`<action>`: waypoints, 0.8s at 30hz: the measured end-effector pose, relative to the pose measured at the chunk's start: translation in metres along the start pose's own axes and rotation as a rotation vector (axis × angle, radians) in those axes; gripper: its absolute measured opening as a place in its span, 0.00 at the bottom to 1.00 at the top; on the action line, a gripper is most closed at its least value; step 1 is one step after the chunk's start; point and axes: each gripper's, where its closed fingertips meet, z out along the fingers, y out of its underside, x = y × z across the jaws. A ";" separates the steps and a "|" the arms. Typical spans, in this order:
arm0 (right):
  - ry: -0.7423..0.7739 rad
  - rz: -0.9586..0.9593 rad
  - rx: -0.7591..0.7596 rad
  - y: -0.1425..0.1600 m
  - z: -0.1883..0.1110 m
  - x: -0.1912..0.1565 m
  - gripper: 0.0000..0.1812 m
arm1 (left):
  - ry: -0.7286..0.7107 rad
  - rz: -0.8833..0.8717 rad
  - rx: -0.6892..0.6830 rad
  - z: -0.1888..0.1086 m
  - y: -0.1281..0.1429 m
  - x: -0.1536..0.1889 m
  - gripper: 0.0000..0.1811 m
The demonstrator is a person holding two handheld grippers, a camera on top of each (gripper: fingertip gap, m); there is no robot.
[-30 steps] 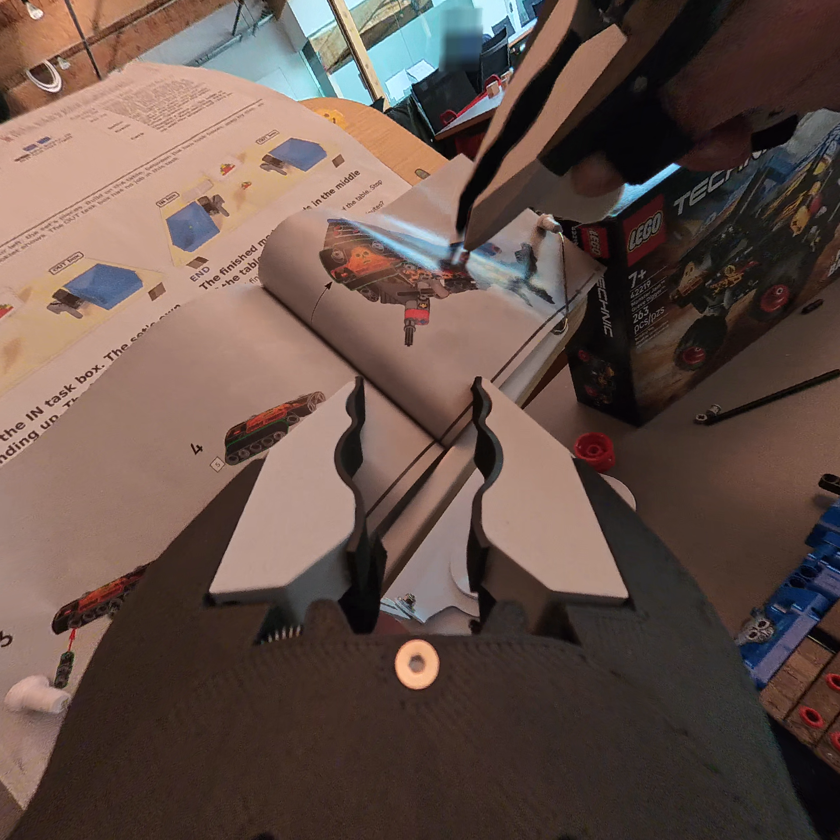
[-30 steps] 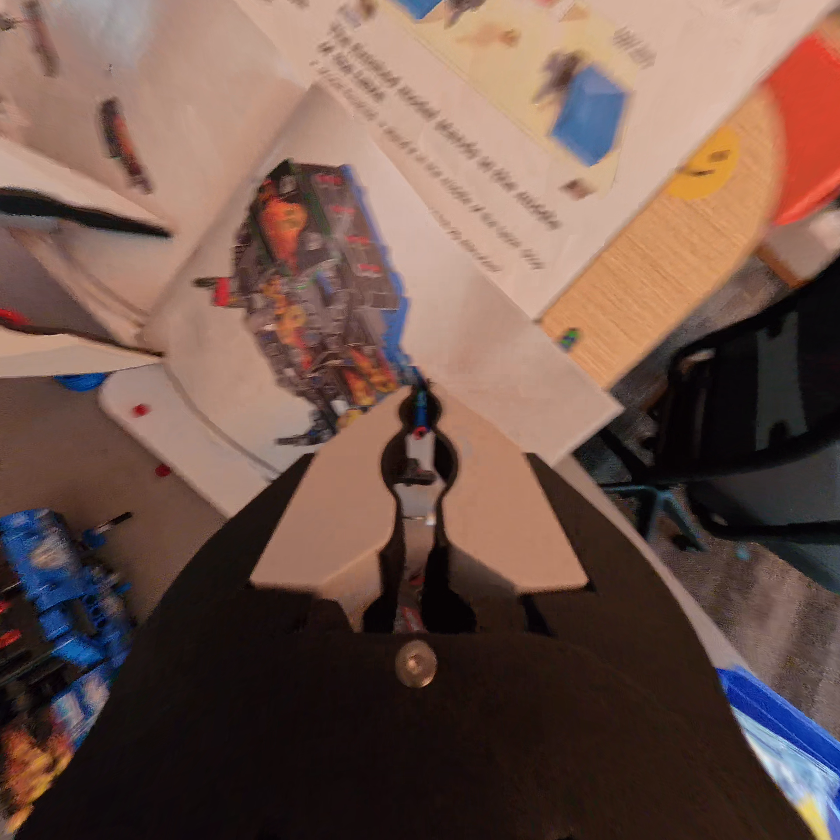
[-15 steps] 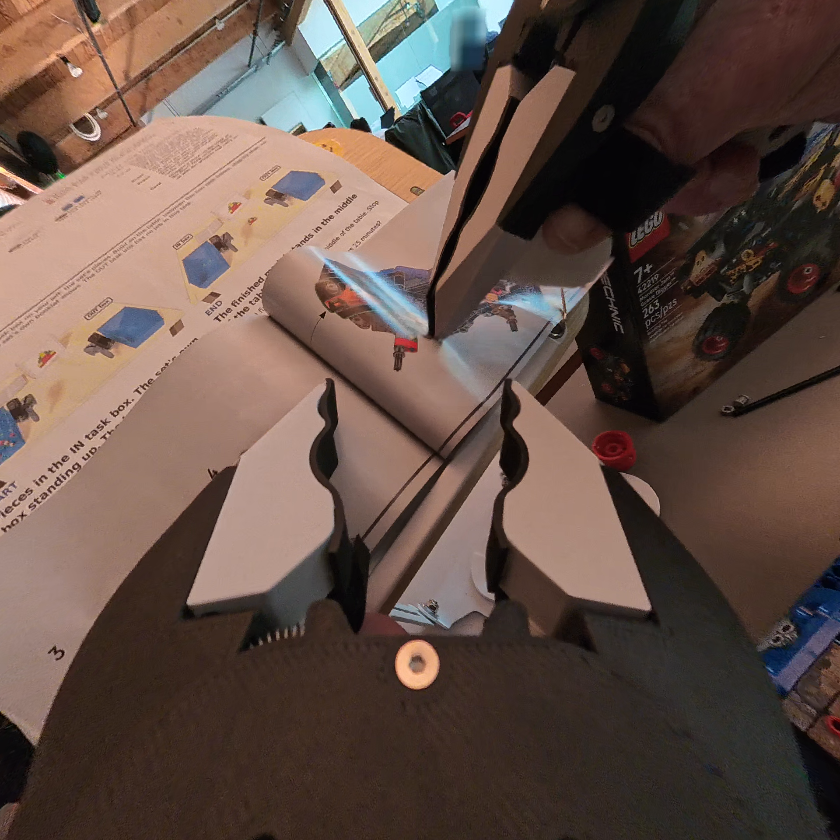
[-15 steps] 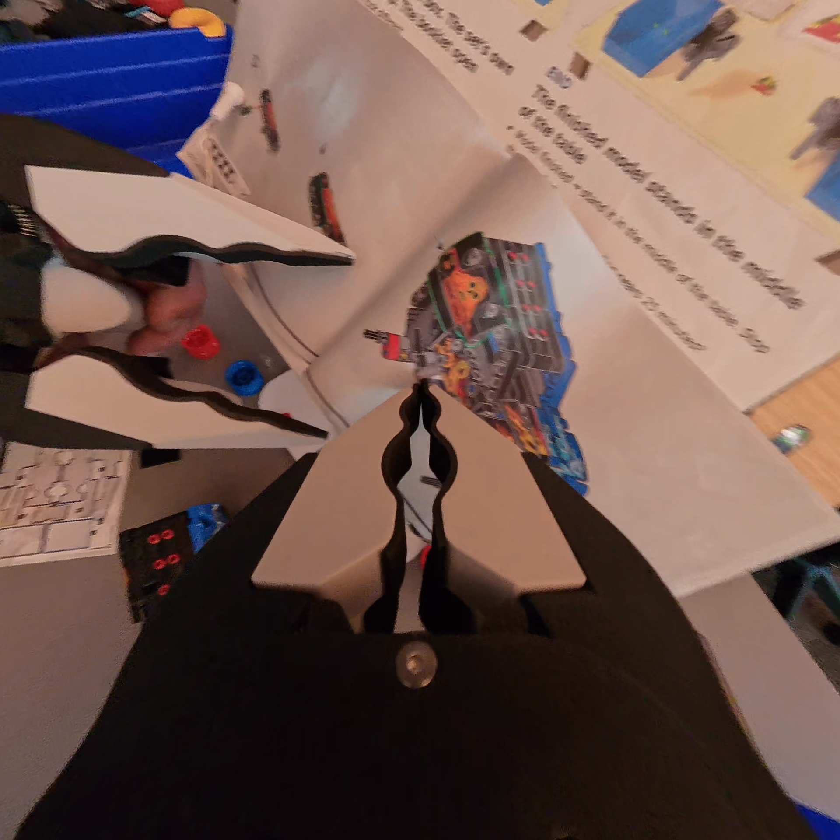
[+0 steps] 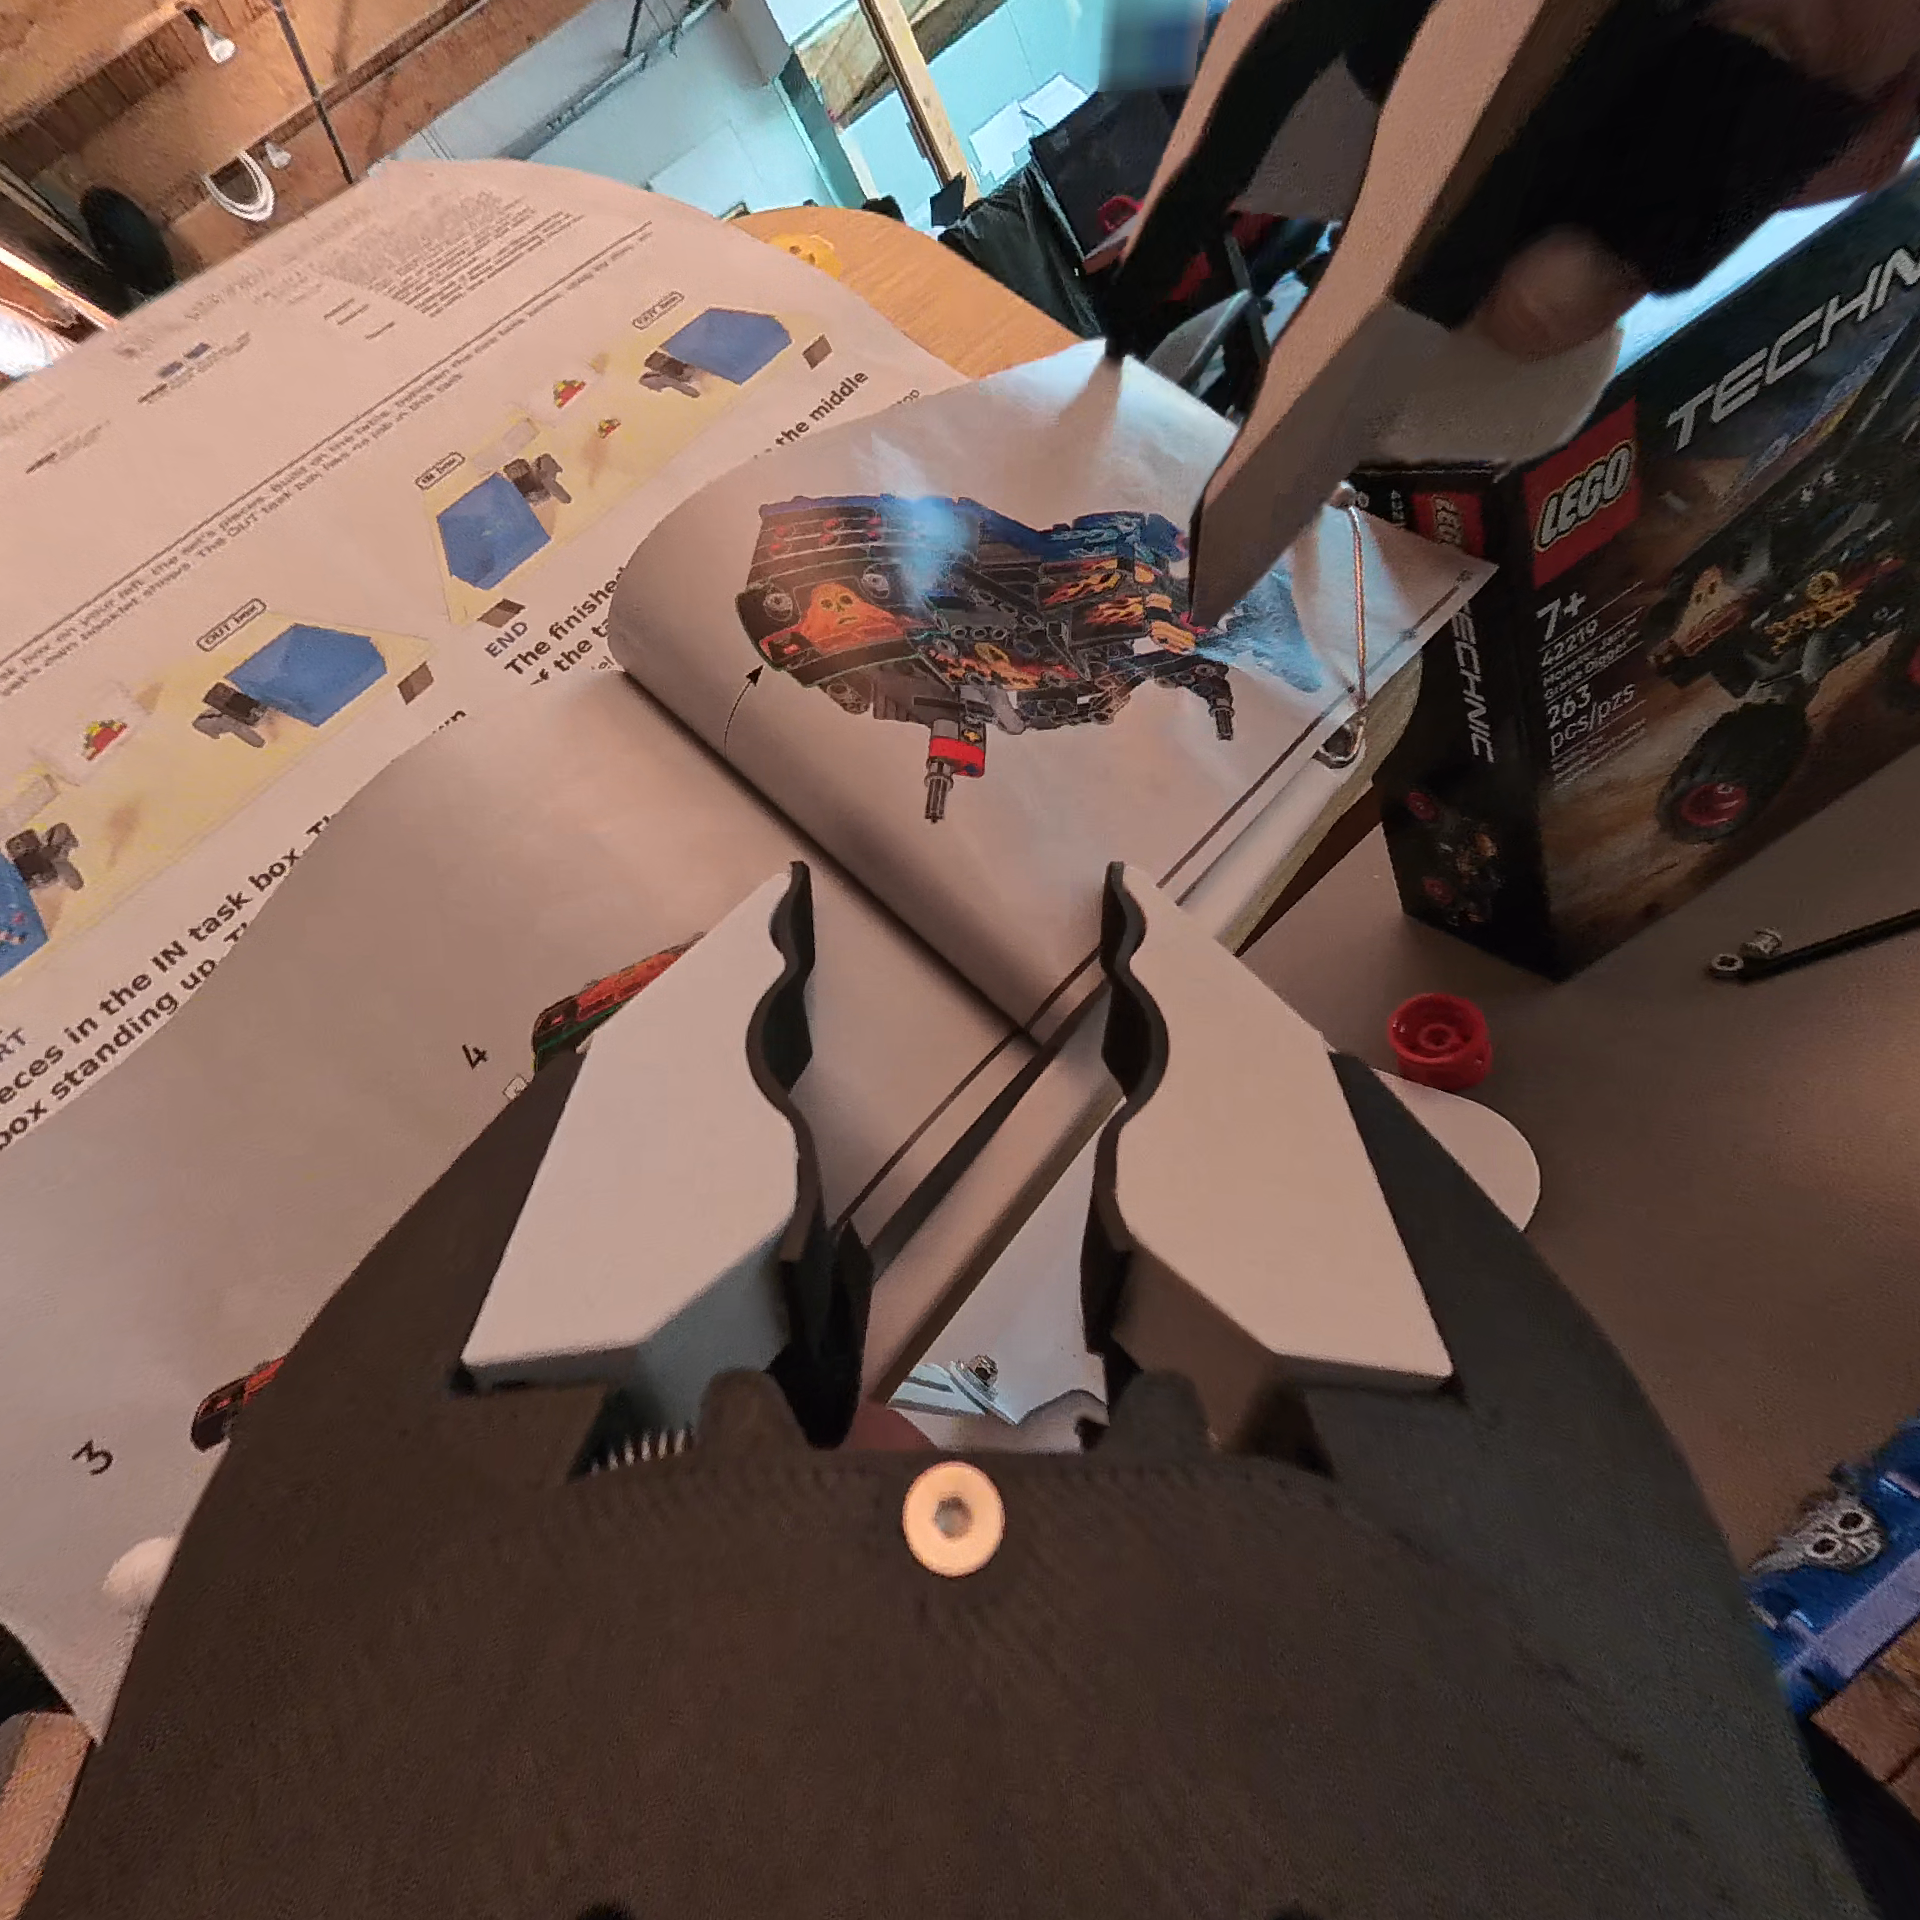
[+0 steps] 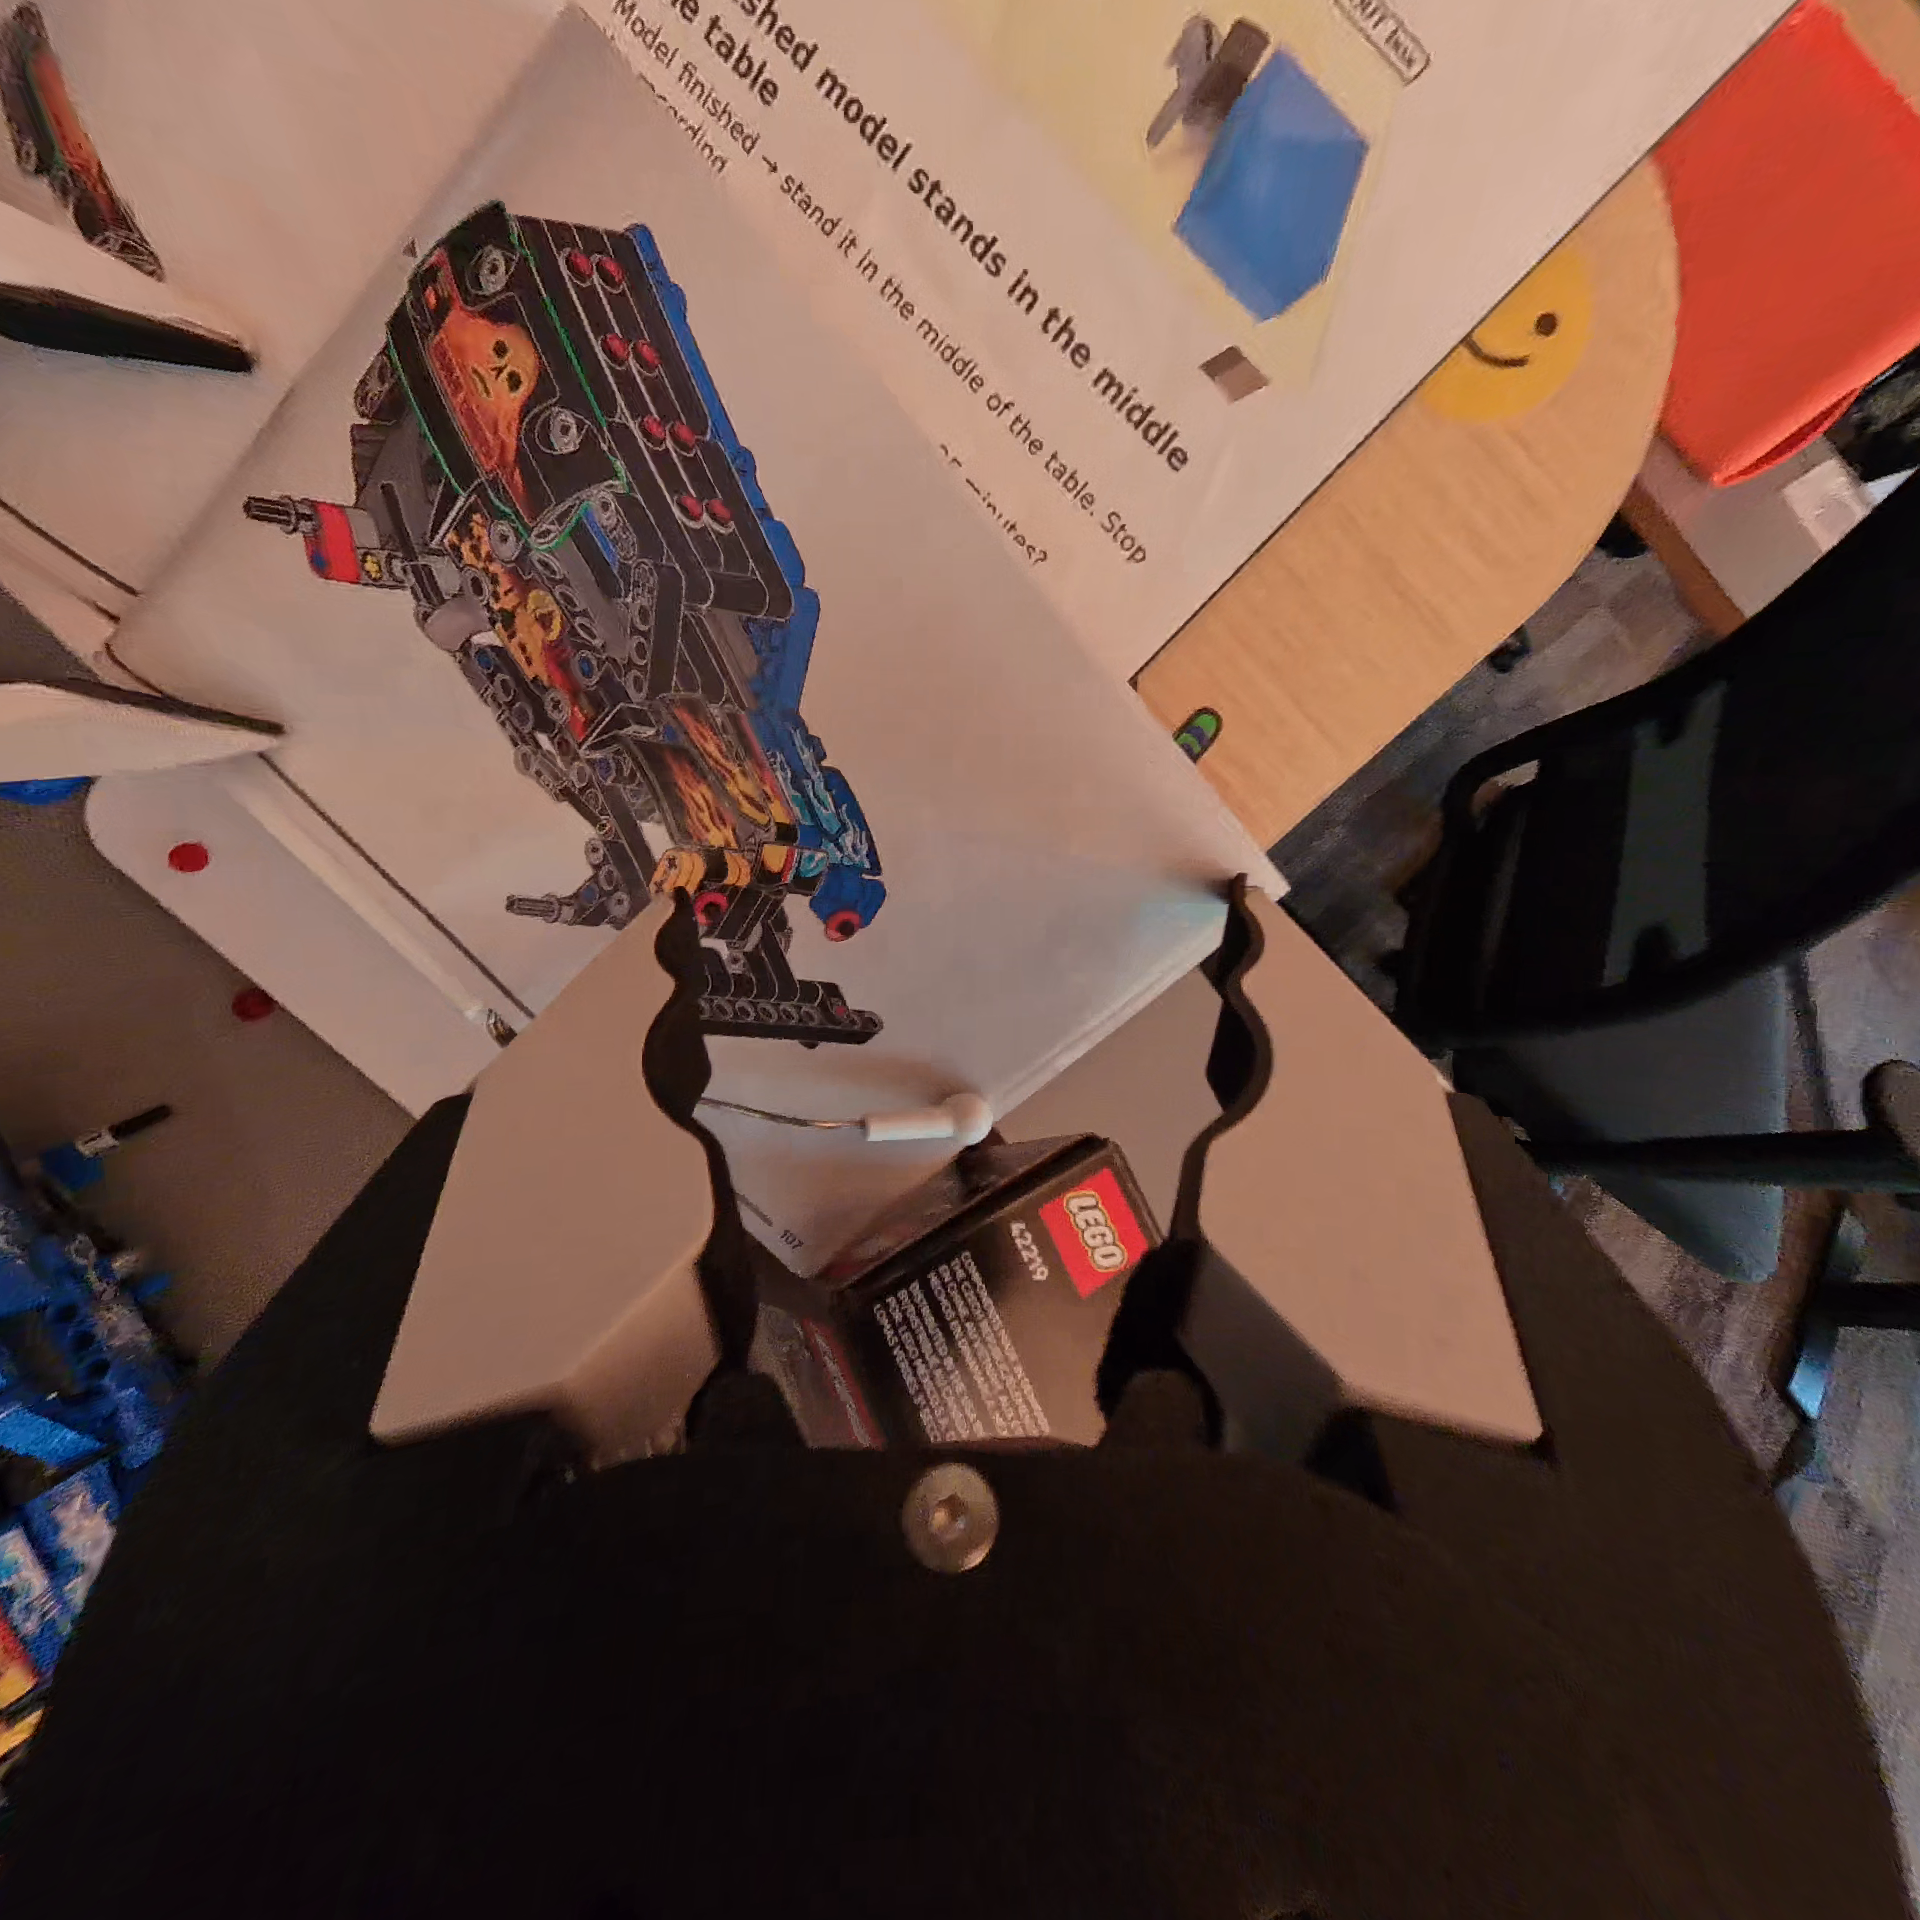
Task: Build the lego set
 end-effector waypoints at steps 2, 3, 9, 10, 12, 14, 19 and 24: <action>0.015 -0.020 0.004 -0.001 0.003 -0.001 0.55 | 0.006 -0.012 0.005 -0.001 0.001 -0.001 0.29; 0.020 -0.022 0.000 -0.001 0.003 0.000 0.53 | 0.012 -0.021 0.009 -0.001 0.001 -0.001 0.29; 0.008 -0.081 0.017 -0.009 0.005 -0.008 0.28 | 0.019 -0.019 0.013 -0.001 0.001 0.001 0.29; 0.005 -0.090 0.019 -0.011 0.006 -0.010 0.24 | 0.021 -0.017 0.013 0.000 0.001 0.001 0.29; -0.001 -0.111 0.032 -0.016 0.004 -0.014 0.15 | 0.029 -0.018 0.020 -0.001 0.001 0.001 0.30; 0.008 -0.132 0.058 -0.023 -0.002 -0.016 0.10 | 0.043 -0.027 0.025 -0.002 0.000 0.002 0.30; -0.114 -0.084 0.128 -0.046 -0.028 -0.030 0.00 | 0.041 -0.031 0.032 -0.003 -0.002 0.000 0.31; -0.325 0.030 0.259 -0.081 -0.056 -0.055 0.00 | 0.029 -0.026 0.060 -0.008 -0.009 -0.005 0.33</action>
